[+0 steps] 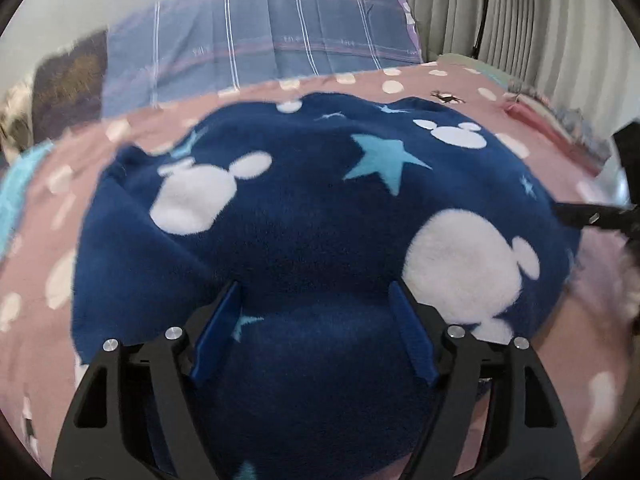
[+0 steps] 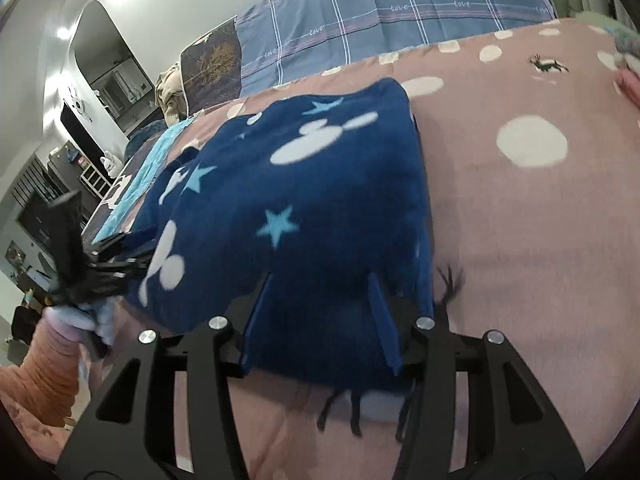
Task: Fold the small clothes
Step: 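Open both grippers and withdraw them from the folded navy top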
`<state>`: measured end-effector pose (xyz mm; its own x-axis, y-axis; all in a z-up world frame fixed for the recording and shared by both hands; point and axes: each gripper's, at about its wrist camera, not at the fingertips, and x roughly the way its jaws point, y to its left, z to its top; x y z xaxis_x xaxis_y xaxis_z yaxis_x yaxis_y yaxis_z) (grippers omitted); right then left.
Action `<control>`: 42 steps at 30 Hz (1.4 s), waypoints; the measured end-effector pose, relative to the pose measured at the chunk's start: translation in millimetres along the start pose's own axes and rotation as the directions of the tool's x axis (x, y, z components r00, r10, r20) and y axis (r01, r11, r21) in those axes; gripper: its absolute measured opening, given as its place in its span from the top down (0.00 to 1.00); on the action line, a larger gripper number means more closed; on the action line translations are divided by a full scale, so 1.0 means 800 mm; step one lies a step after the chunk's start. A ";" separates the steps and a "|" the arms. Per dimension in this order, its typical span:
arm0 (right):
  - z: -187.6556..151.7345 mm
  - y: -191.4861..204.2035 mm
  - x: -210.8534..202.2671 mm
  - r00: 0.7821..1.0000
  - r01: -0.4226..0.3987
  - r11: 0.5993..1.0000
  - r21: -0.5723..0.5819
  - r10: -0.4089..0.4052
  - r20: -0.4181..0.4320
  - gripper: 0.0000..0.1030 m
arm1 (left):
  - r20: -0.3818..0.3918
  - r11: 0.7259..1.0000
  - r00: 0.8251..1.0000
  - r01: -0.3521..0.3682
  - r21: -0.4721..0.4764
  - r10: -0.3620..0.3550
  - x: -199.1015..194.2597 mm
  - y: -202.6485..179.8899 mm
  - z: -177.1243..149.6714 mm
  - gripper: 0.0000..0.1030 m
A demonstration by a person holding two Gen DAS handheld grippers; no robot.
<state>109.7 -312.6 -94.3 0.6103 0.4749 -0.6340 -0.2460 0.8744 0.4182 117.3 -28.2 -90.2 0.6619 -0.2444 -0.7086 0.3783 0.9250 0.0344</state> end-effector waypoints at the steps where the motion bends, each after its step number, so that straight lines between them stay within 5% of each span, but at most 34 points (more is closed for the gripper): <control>1: -0.001 -0.002 -0.011 1.000 -0.001 1.000 0.005 0.001 0.019 0.53 | -0.012 1.000 1.000 -0.016 0.003 0.016 -0.006 -0.004 0.004 0.27; 4: 0.010 -0.027 -0.039 0.993 0.061 0.998 0.020 -0.063 0.099 0.52 | 0.001 0.999 0.999 0.045 -0.020 -0.045 -0.030 -0.017 0.025 0.28; 8: 0.035 -0.065 -0.050 0.955 0.189 0.980 0.066 -0.199 0.218 0.49 | 0.064 0.983 0.987 0.142 0.116 -0.150 -0.048 -0.092 0.058 0.26; 10: 0.055 -0.082 -0.039 0.958 0.187 0.977 0.100 -0.204 0.204 0.46 | 0.046 0.964 0.974 0.212 0.164 -0.222 -0.035 -0.134 0.067 0.22; 11: 0.070 -0.093 -0.026 0.969 0.165 0.979 0.119 -0.183 0.164 0.49 | 0.030 0.955 0.970 0.233 0.183 -0.242 -0.026 -0.154 0.071 0.22; 15: 0.128 -0.115 0.018 0.991 0.134 0.989 0.062 -0.135 0.016 0.87 | -0.058 0.925 0.950 0.313 0.214 -0.308 0.021 -0.228 0.081 0.22; 17: 0.155 -0.119 0.047 0.985 0.167 0.986 -0.009 -0.167 -0.053 0.87 | -0.093 0.923 0.949 0.314 0.222 -0.301 0.037 -0.248 0.082 0.22; 20: 0.172 -0.126 0.087 0.991 0.068 0.996 -0.064 -0.075 -0.108 0.87 | -0.118 0.932 0.958 0.283 0.228 -0.262 0.052 -0.272 0.088 0.22; 24: 0.151 -0.142 0.119 0.990 -0.115 0.993 -0.018 0.114 -0.079 0.85 | -0.133 0.946 0.970 0.229 0.228 -0.202 0.067 -0.288 0.100 0.22; 30: 0.142 -0.158 0.106 0.971 -0.228 0.973 0.046 0.231 -0.066 0.74 | -0.152 0.951 0.986 0.106 0.290 -0.064 0.083 -0.315 0.105 0.22; 32: 0.141 -0.151 0.108 0.970 -0.227 0.974 0.016 0.228 -0.087 0.73 | -0.143 0.950 0.989 0.075 0.304 -0.032 0.082 -0.314 0.104 0.31; 34: 0.139 -0.145 0.107 0.967 -0.238 0.971 -0.007 0.237 -0.092 0.68 | -0.129 0.954 0.991 0.056 0.296 -0.018 0.079 -0.306 0.102 0.57; 37: 0.138 -0.146 0.105 0.965 -0.247 0.969 -0.002 0.246 -0.092 0.68 | -0.151 0.976 0.983 0.134 0.174 -0.108 0.066 -0.275 0.103 0.79; 42: 0.138 -0.133 0.108 0.970 -0.228 0.973 -0.032 0.224 -0.099 0.68 | -0.140 0.977 0.968 0.214 0.023 -0.209 0.050 -0.242 0.094 0.83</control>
<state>271.8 -375.8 -122.0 0.4621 0.6659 -0.5856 -0.4023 0.7459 0.5308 119.3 -238.7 -72.1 0.4712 -0.3888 -0.7917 0.5257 0.8446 -0.1019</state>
